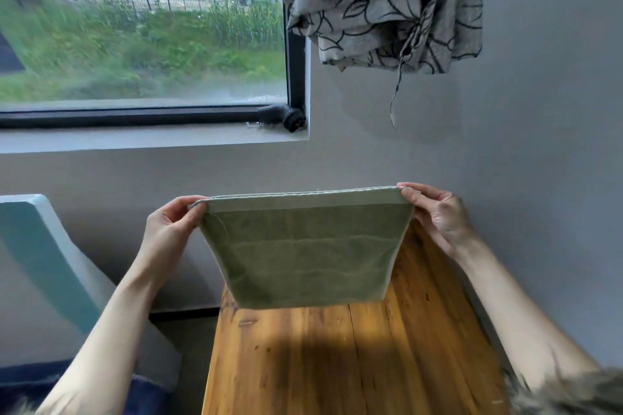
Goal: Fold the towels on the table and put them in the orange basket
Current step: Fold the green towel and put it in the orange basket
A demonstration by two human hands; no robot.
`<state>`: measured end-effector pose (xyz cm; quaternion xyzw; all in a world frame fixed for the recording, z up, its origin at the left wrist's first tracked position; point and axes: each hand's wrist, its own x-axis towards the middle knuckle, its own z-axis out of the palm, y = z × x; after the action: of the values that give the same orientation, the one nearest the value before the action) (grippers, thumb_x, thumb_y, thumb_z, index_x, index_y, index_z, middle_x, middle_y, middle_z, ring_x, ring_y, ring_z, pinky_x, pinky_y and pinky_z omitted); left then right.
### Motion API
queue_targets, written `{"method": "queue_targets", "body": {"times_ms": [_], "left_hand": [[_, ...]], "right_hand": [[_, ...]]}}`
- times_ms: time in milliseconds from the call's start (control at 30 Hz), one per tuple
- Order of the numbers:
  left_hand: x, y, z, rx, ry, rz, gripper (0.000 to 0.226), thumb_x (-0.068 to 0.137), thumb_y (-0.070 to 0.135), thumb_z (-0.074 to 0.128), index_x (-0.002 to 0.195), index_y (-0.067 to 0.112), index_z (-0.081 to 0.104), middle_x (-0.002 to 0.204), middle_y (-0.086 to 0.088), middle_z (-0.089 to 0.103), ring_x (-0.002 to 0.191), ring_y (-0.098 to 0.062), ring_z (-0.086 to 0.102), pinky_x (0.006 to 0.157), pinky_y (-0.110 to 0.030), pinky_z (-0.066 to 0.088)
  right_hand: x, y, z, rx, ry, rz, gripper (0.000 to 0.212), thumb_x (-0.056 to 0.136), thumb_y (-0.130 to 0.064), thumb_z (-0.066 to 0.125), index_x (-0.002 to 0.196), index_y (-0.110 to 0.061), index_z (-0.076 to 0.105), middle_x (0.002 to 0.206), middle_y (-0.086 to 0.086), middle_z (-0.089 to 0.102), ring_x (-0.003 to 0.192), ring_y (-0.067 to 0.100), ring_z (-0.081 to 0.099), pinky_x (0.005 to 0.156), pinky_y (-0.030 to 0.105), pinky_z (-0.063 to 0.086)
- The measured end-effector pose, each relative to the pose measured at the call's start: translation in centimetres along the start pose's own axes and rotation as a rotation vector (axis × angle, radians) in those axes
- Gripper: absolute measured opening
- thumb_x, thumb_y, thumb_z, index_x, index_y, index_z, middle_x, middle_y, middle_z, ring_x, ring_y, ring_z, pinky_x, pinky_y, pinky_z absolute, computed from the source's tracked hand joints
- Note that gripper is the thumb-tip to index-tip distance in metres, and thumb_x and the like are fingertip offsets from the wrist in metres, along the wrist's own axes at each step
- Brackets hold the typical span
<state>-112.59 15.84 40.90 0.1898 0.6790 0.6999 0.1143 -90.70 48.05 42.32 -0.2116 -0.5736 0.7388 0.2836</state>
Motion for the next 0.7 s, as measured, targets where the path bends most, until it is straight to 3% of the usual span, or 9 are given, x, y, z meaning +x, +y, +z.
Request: {"method": "queue_targets", "body": {"times_ms": [67, 167, 233, 300, 400, 567, 700], "left_hand": [[0.1, 0.3, 0.0, 0.097, -0.030, 0.035, 0.016, 0.088, 0.007, 0.059, 0.093, 0.019, 0.068, 0.082, 0.010, 0.070, 0.087, -0.009, 0.060, 0.084, -0.019, 0.049], [0.8, -0.1, -0.2, 0.348, -0.081, 0.024, 0.024, 0.087, 0.005, 0.062, 0.108, 0.017, 0.066, 0.096, 0.001, 0.068, 0.088, -0.003, 0.061, 0.082, -0.011, 0.046], [1.6, -1.0, -0.1, 0.544, -0.093, 0.029, 0.019, 0.086, 0.005, 0.064, 0.100, 0.016, 0.070, 0.096, -0.005, 0.069, 0.086, -0.013, 0.062, 0.075, -0.010, 0.044], [2.4, -1.5, 0.4, 0.656, -0.067, 0.041, 0.013, 0.086, 0.006, 0.064, 0.092, 0.015, 0.071, 0.092, -0.006, 0.070, 0.086, -0.020, 0.062, 0.076, -0.018, 0.043], [3.6, -0.8, 1.7, 0.665, -0.006, 0.113, 0.011, 0.087, 0.005, 0.063, 0.094, 0.009, 0.071, 0.093, -0.008, 0.067, 0.085, -0.019, 0.059, 0.079, -0.024, 0.041], [3.9, 0.2, 3.0, 0.474, 0.062, 0.205, 0.011, 0.090, 0.006, 0.059, 0.096, 0.010, 0.067, 0.087, -0.001, 0.066, 0.086, -0.015, 0.059, 0.072, -0.008, 0.045], [1.2, -1.1, 2.7, 0.377, 0.009, 0.219, 0.013, 0.090, 0.005, 0.058, 0.092, 0.014, 0.067, 0.081, 0.016, 0.068, 0.080, 0.000, 0.062, 0.074, -0.009, 0.046]], "right_hand": [[0.0, 0.1, 0.2, -0.122, 0.009, -0.006, 0.024, 0.061, -0.023, 0.078, 0.084, -0.016, 0.077, 0.089, 0.005, 0.074, 0.080, 0.011, 0.068, 0.069, 0.021, 0.057], [0.6, 0.6, -0.1, -0.594, 0.041, -0.091, 0.027, 0.080, -0.009, 0.070, 0.107, -0.012, 0.070, 0.107, 0.007, 0.069, 0.090, 0.006, 0.064, 0.083, 0.013, 0.048], [1.2, 1.1, -0.2, -0.995, -0.021, -0.124, 0.030, 0.083, -0.013, 0.068, 0.114, -0.010, 0.067, 0.114, 0.006, 0.067, 0.104, 0.013, 0.061, 0.089, 0.014, 0.039], [1.8, 1.6, -0.2, -1.202, -0.080, -0.127, 0.026, 0.086, -0.014, 0.066, 0.111, -0.009, 0.068, 0.114, 0.007, 0.067, 0.109, 0.021, 0.059, 0.088, 0.020, 0.038], [2.6, 1.4, 0.4, -1.273, -0.016, -0.205, 0.013, 0.088, -0.012, 0.061, 0.097, -0.007, 0.068, 0.104, 0.012, 0.068, 0.100, 0.029, 0.060, 0.078, 0.026, 0.039], [2.8, 0.5, 0.7, -1.268, 0.135, -0.419, 0.012, 0.089, -0.006, 0.057, 0.097, 0.000, 0.064, 0.098, 0.017, 0.066, 0.093, 0.033, 0.058, 0.073, 0.027, 0.036], [0.8, 1.5, -0.5, -1.189, 0.199, -0.450, 0.012, 0.086, -0.003, 0.060, 0.096, -0.003, 0.067, 0.094, 0.015, 0.069, 0.088, 0.033, 0.062, 0.075, 0.029, 0.043]]}}
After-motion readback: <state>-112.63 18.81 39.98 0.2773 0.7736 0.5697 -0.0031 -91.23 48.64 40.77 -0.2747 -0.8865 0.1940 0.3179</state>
